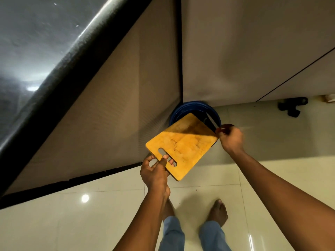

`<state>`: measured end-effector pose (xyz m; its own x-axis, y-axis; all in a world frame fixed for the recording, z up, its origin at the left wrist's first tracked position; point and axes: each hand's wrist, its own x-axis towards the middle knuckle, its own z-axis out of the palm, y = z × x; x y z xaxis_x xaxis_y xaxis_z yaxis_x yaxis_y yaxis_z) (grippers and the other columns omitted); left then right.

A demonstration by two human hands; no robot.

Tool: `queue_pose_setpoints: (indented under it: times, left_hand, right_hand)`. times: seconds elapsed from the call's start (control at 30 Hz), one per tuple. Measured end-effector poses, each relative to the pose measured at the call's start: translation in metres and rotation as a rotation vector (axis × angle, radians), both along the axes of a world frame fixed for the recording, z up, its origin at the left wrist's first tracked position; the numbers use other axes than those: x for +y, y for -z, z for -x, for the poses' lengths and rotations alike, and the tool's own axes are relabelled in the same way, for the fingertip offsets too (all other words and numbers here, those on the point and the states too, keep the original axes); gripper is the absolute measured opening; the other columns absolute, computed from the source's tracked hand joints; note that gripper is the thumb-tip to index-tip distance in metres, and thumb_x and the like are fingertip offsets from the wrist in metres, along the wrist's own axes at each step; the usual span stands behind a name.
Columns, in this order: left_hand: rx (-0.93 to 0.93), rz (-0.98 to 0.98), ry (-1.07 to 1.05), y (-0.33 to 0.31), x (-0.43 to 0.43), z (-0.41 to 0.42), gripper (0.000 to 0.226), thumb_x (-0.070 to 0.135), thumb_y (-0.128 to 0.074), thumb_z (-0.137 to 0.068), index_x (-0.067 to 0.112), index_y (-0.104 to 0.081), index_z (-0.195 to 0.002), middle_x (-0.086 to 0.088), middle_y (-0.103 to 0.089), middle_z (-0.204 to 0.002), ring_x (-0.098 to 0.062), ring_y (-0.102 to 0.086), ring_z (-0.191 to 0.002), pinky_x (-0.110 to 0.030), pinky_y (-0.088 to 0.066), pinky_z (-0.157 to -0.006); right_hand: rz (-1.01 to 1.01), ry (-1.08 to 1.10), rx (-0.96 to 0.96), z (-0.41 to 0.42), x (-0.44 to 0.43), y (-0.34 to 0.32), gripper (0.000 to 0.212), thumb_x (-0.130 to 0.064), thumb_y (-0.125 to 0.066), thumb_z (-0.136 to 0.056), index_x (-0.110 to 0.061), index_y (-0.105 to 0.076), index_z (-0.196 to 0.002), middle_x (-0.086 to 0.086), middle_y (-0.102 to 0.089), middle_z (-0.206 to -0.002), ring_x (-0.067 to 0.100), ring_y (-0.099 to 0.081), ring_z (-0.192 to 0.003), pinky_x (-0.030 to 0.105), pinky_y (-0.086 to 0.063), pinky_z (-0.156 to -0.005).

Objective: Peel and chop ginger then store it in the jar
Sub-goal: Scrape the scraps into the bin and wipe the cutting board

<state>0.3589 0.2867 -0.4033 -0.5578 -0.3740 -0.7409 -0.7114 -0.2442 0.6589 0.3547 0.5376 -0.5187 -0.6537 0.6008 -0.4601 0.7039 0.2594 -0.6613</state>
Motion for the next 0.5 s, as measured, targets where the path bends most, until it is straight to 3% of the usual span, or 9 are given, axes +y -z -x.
queue_pose_setpoints:
  times: [0.23,0.33,0.5]
  left_hand:
    - [0.056,-0.076,0.053,-0.056,0.003,0.001,0.03,-0.001,-0.075,-0.08,0.009,-0.06,-0.104,-0.008,-0.073,-0.077,-0.024,-0.071,-0.068,-0.036,-0.058,-0.058]
    - [0.084,-0.101,0.09,-0.094,0.002,-0.003,0.032,-0.001,-0.076,-0.079,0.008,-0.059,-0.104,-0.016,-0.073,-0.084,-0.031,-0.071,-0.074,-0.041,-0.06,-0.065]
    - [0.115,-0.187,0.09,-0.166,0.0,-0.02,0.03,-0.004,-0.071,-0.082,0.005,-0.056,-0.107,-0.012,-0.073,-0.075,-0.025,-0.066,-0.06,-0.035,-0.058,-0.058]
  right_hand:
    - [-0.035,-0.082,0.168,0.007,-0.017,-0.09,0.019,-0.027,-0.07,-0.09,-0.018,-0.073,-0.106,-0.007,-0.068,-0.088,0.011,-0.065,-0.085,0.026,-0.051,-0.08]
    - [-0.111,-0.11,0.209,0.0,-0.018,-0.143,0.015,-0.026,-0.071,-0.088,-0.019,-0.075,-0.101,-0.008,-0.067,-0.083,0.009,-0.063,-0.081,0.022,-0.046,-0.074]
    - [-0.181,-0.132,0.216,-0.021,-0.009,-0.225,0.016,-0.027,-0.073,-0.086,-0.017,-0.076,-0.098,-0.003,-0.072,-0.087,0.012,-0.066,-0.08,0.023,-0.048,-0.074]
